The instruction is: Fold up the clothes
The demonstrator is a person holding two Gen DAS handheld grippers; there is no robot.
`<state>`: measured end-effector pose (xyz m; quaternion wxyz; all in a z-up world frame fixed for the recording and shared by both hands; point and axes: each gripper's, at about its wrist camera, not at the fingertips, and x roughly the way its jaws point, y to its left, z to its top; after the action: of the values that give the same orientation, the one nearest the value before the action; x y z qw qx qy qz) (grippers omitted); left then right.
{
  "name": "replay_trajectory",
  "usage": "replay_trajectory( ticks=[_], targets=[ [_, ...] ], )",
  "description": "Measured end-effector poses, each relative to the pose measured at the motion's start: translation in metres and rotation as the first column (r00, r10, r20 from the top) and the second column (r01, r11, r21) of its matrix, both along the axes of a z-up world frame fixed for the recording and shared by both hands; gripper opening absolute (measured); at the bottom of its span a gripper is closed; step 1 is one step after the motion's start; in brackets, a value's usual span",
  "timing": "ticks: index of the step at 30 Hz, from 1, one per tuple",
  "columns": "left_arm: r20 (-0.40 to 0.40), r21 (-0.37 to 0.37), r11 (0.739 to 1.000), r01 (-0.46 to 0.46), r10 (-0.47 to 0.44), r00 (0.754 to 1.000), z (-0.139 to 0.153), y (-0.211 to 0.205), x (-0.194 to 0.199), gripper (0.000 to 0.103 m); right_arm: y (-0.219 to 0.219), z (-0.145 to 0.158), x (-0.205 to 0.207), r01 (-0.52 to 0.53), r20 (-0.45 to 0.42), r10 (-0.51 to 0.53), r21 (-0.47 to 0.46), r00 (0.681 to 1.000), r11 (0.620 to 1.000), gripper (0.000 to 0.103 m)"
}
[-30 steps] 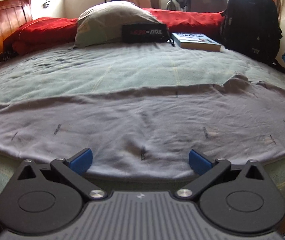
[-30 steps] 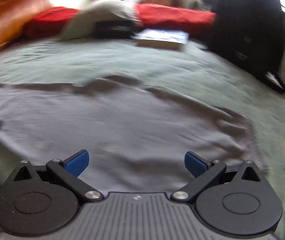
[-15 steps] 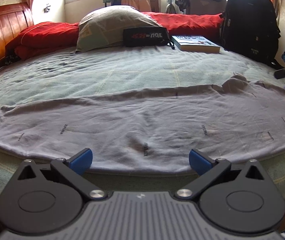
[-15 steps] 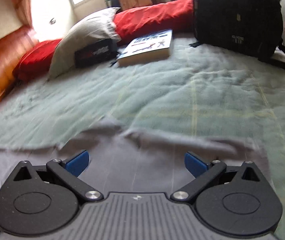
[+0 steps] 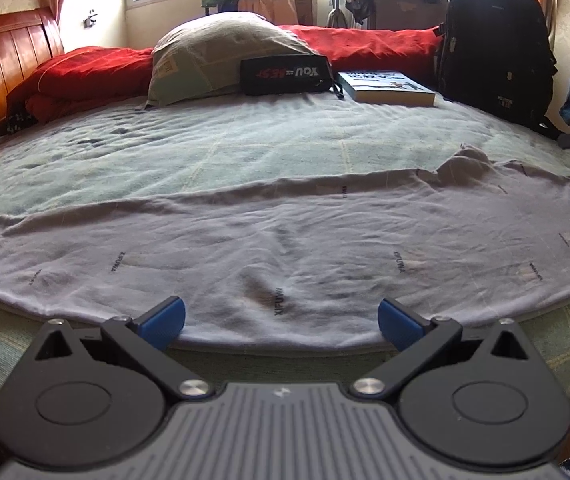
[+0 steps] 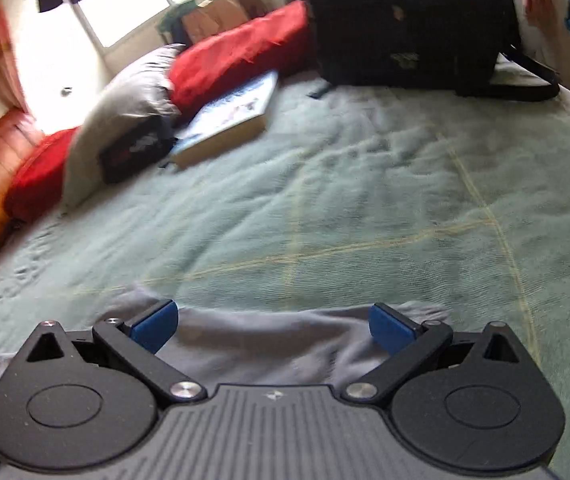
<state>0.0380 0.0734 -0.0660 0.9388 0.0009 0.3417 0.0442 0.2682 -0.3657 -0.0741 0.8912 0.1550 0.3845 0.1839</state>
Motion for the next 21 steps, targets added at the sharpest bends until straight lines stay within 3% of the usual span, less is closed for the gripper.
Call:
replay_trajectory(
  ticks=[2,6,10,17,21],
  targets=[
    [0.008,-0.002,1.000,0.005,-0.005,1.000,0.002,-0.001,-0.001,0.102,0.004,0.000,-0.009,-0.042,-0.008,0.042,0.005,0.999,0.999,0.103],
    [0.020,-0.002,1.000,0.008,-0.008,1.000,0.005,-0.002,-0.007,0.102,-0.002,-0.014,-0.014,-0.003,-0.050,-0.004,-0.124,0.999,0.992,0.103],
    [0.038,-0.012,1.000,0.007,-0.006,0.999,0.009,0.000,-0.011,0.102,-0.014,-0.008,-0.027,0.060,-0.046,-0.065,-0.099,0.997,0.993,0.103],
    [0.043,-0.008,0.999,0.036,-0.036,0.998,0.011,-0.008,-0.014,0.102,0.013,-0.006,-0.063,-0.091,-0.087,0.085,-0.073,0.993,0.993,0.103],
    [0.020,-0.003,0.999,0.054,-0.054,0.998,0.008,-0.011,-0.015,0.102,0.006,-0.014,-0.078,-0.060,-0.127,0.045,-0.116,0.991,0.991,0.103]
  ],
)
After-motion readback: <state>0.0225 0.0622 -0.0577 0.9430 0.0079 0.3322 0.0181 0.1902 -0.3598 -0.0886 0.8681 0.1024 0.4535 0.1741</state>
